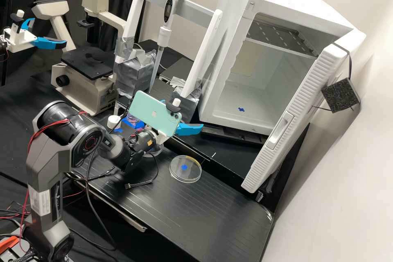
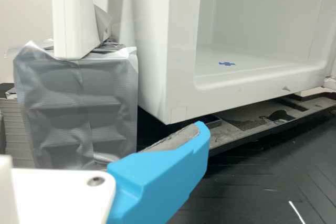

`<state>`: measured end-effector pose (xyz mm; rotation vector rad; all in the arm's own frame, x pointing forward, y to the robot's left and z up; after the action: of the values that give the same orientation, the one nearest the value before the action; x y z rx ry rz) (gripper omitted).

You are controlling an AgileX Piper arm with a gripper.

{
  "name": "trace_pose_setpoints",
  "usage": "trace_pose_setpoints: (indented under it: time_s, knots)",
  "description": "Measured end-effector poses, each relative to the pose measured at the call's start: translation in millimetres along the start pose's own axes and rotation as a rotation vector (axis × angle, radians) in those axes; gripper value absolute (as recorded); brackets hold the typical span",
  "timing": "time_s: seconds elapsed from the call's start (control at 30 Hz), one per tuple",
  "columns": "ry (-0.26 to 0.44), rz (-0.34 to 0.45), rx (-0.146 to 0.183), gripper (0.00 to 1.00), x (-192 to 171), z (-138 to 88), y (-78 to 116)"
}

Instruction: Use the pipette

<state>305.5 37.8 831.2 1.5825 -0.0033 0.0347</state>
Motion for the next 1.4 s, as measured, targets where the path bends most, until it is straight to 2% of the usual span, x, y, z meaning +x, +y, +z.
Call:
trace_pose_setpoints:
  time_s: [0.27,0.43,0.57,0.67,0.87,1.03,1.2,1.4]
  knots:
    - [0.000,0.000,0.000,1.00,0,0,-0.2]
    - [0.009,0.008,0.005,1.00,-17,3,3.3]
    - [0.059,0.044,0.028,1.00,-37,-4,12.5]
    - [0.109,0.073,0.034,1.00,-52,-16,21.3]
    - [0.308,0.155,0.029,1.00,-78,-64,42.5]
    - [0.429,0.155,-0.002,1.00,-83,-112,51.7]
    - [0.456,0.127,-0.041,1.00,-75,-148,54.0]
    - [0.434,0.077,-0.090,1.00,-51,-183,50.4]
